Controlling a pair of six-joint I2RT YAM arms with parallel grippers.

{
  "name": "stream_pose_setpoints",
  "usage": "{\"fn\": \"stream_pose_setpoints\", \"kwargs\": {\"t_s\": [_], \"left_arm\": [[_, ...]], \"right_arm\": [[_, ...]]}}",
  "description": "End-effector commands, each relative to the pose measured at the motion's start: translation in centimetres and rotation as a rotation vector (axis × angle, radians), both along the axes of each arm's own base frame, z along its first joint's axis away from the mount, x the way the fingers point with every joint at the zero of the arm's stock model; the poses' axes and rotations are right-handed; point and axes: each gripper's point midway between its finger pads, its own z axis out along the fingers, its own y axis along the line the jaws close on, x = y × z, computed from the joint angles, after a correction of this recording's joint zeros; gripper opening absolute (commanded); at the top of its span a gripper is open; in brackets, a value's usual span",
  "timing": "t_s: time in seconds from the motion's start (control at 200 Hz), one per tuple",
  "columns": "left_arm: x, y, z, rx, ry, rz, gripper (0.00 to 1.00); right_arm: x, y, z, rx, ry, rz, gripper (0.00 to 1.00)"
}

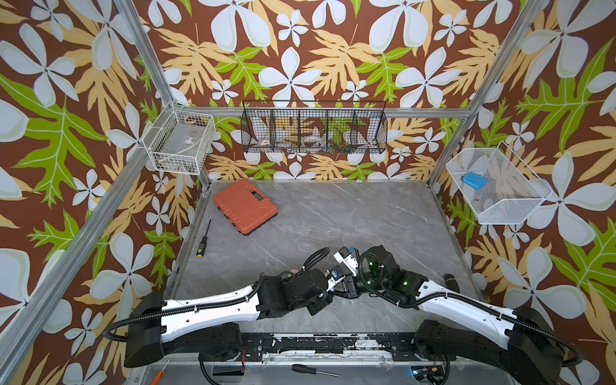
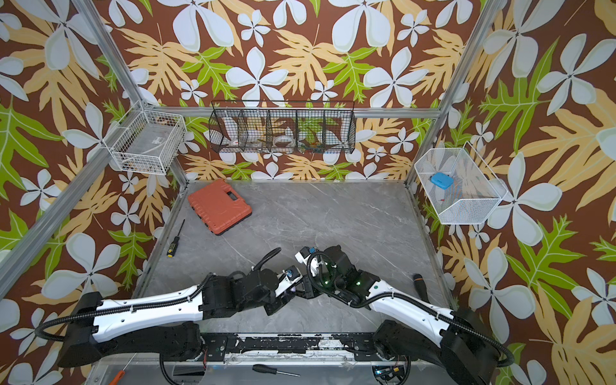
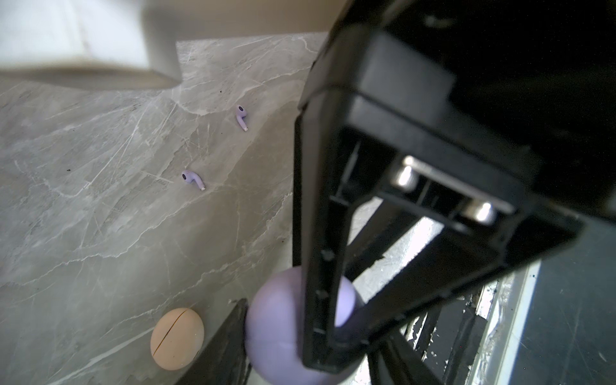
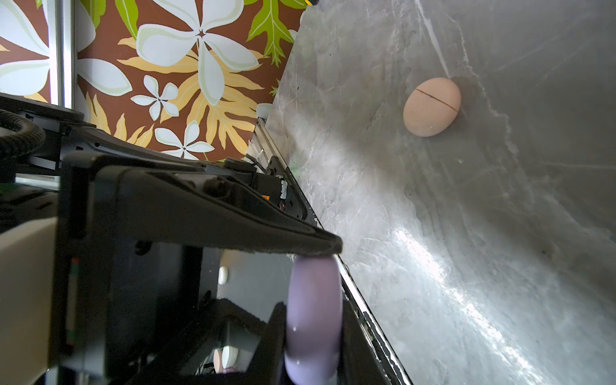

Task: Insert wireless bluetooth earbuds into charging case
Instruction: Pick up the charging case from the center of the table.

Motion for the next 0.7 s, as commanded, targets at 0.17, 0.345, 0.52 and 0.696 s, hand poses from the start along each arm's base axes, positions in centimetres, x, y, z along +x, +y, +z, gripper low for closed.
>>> {"fn": "stream_pose_setpoints", "kwargs": {"t_s": [0.17, 0.345, 0.52, 0.696], "left_arm": [[0.3, -1.0, 1.7, -0.063, -0.014, -0.001, 0.73], [-0.1, -1.1, 3.1, -0.098, -0.006, -0.013, 0.85], [-1.4, -0.8, 5.8, -0.187, 0.027, -0.045, 0.97], [-2.0, 0.5, 9.3, -0.313, 0.014, -0.039, 1.00]], "right_arm": [[-0.2, 0.0, 0.4, 0.011, -0.032, 0.018, 0.05], [0.3, -0.4, 0.5, -0.028, -0.072, -0.005, 0.00], [0.9, -1.0, 1.4, -0.060, -0.138, -0.027, 0.00], [1.3, -1.6, 3.4, -0.090, -0.224, -0.034, 0.00]]}}
